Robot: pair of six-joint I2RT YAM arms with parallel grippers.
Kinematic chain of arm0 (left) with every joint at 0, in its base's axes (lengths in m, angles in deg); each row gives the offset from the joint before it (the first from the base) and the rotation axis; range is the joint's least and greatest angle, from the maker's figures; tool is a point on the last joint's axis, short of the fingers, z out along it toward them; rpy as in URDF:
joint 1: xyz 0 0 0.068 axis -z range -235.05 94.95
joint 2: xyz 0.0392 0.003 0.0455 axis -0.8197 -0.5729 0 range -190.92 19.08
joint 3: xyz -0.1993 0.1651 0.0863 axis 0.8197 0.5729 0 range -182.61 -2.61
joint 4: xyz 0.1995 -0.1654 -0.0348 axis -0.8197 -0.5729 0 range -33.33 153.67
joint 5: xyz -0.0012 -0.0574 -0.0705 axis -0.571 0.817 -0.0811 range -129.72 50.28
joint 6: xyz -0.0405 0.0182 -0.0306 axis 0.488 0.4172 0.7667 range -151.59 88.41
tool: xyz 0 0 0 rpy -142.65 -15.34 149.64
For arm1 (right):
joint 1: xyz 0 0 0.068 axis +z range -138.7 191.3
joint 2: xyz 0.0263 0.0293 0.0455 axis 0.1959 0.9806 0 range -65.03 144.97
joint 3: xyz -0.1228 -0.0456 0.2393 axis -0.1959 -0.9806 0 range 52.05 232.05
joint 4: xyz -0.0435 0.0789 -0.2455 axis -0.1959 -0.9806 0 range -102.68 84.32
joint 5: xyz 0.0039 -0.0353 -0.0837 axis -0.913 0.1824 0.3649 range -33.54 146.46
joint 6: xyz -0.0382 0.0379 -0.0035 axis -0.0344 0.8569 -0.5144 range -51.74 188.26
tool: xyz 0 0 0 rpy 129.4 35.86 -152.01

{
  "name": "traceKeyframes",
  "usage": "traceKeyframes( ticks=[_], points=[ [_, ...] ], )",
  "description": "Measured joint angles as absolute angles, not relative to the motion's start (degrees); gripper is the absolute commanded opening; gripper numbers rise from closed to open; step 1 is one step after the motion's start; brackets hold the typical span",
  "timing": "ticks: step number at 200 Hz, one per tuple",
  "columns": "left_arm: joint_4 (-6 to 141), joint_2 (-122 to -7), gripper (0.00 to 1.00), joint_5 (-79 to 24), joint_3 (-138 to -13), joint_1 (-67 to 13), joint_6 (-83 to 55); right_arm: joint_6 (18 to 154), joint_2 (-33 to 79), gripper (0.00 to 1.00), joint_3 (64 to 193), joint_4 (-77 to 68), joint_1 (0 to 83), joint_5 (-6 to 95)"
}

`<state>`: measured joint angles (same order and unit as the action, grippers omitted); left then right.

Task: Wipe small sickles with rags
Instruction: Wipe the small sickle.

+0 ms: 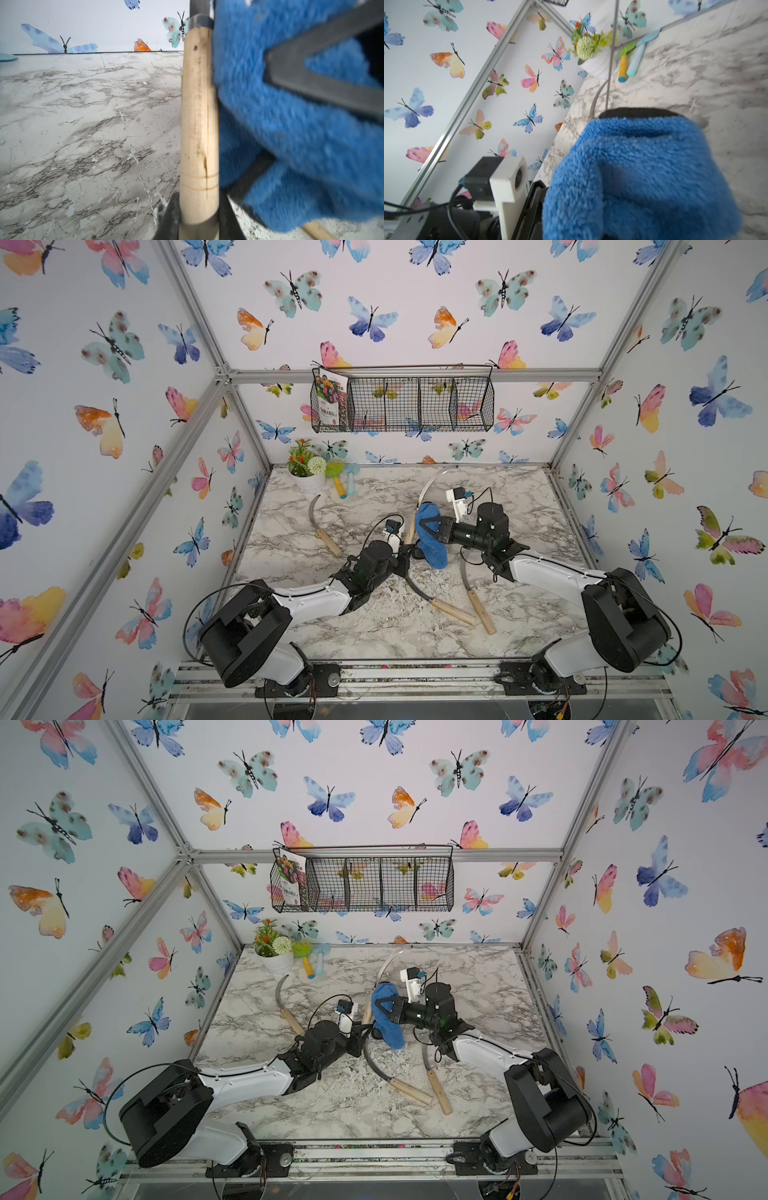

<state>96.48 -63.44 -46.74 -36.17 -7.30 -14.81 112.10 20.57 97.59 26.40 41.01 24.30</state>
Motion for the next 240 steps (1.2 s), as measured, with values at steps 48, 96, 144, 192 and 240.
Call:
traceKeyframes(
  ticks=[48,96,144,192,240],
  points=[
    [98.5,-62.7,0.0,-42.8,-35.3,-6.5,-15.4,112.1,20.4,0.03,97.9,25.6,34.6,24.1],
    [99.9,-61.9,0.0,-39.7,-34.3,-6.5,-16.0,111.7,21.1,0.03,97.5,29.0,34.2,18.6],
    [100.8,-62.0,0.0,-38.9,-34.5,-6.5,-16.0,111.1,21.1,0.03,97.3,31.3,34.1,16.3],
    [101.6,-62.9,0.0,-38.0,-35.7,-6.4,-16.2,113.6,19.9,0.03,97.3,33.8,30.7,13.6],
    [101.6,-63.5,0.0,-36.8,-35.8,-6.3,-16.6,120.4,15.3,0.03,97.4,39.9,21.9,8.8]
  ],
)
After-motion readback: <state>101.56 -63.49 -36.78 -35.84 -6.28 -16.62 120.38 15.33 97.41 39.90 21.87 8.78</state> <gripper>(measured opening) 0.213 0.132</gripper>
